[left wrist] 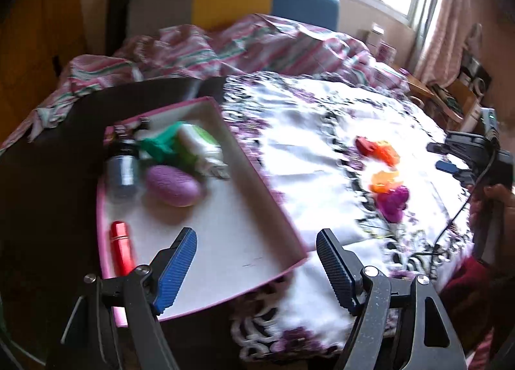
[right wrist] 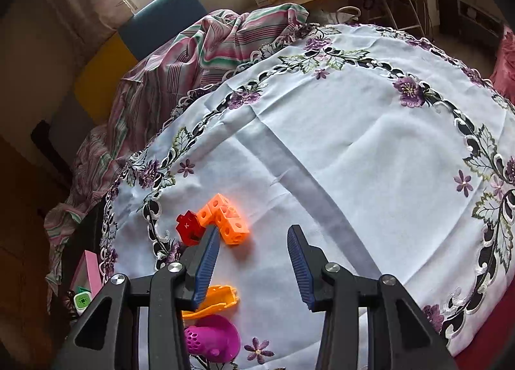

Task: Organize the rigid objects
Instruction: 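Move both tools back toward the remaining toys on the tablecloth, then grasp the magenta perforated ball with the left tool and lift it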

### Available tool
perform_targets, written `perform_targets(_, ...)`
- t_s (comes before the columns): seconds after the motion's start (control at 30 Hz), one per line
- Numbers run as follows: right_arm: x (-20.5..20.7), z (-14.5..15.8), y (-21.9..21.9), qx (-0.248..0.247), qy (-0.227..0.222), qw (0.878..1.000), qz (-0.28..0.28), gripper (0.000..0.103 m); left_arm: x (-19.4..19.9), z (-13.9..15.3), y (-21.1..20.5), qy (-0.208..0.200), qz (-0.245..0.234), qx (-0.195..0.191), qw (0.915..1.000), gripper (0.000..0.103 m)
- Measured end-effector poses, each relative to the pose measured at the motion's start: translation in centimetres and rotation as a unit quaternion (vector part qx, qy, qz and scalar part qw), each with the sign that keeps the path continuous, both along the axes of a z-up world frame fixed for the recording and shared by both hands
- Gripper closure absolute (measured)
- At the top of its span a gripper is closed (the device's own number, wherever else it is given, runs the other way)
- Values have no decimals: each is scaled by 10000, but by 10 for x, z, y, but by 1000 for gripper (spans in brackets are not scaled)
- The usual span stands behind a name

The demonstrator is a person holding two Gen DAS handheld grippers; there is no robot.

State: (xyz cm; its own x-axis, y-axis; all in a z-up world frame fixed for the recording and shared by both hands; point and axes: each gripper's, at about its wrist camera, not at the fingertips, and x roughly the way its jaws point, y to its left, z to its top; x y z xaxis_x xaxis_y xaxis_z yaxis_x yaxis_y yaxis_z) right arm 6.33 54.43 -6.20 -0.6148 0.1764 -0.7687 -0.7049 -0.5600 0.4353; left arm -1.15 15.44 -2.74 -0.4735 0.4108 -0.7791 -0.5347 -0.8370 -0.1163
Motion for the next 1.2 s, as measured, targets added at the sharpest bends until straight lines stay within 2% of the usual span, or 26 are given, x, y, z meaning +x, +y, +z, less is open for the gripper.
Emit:
perform_targets(0.23,-2,0,-3,-19,17,9999,109,59,11,0,60,-92,-883,149,9959,28)
perform_targets(0.43,-1,4,-3,-26,114,9999,127,59,17,-14,122,-226,-1644,140,9860,33)
perform_targets(0.53,-1,4,-1,-72,155,9998,138,59,21,-22,146,-351,-1889,174,9812,34)
perform_targets(0.67,-2,4,0,-105,192,9996,162,59,23,-33,173,-493,-2151,120,9753,40)
perform_targets(0.87,0,3,3,-182,219,9995,105,59,19,-50,203,-541,-2235,-23,9732,46)
perform_targets(0.97,-2,0,4,-242,198,9994,135,59,12,-62,212,-615,-2124,-107,9752,68)
perform_targets(1.07,-5,-1,4,-192,101,9996,170,59,11,-65,207,-771,-2061,104,9754,68)
perform_targets(1.2,-9,-5,2,-166,-25,9995,250,59,17,-48,190,-675,-2055,373,9756,68)
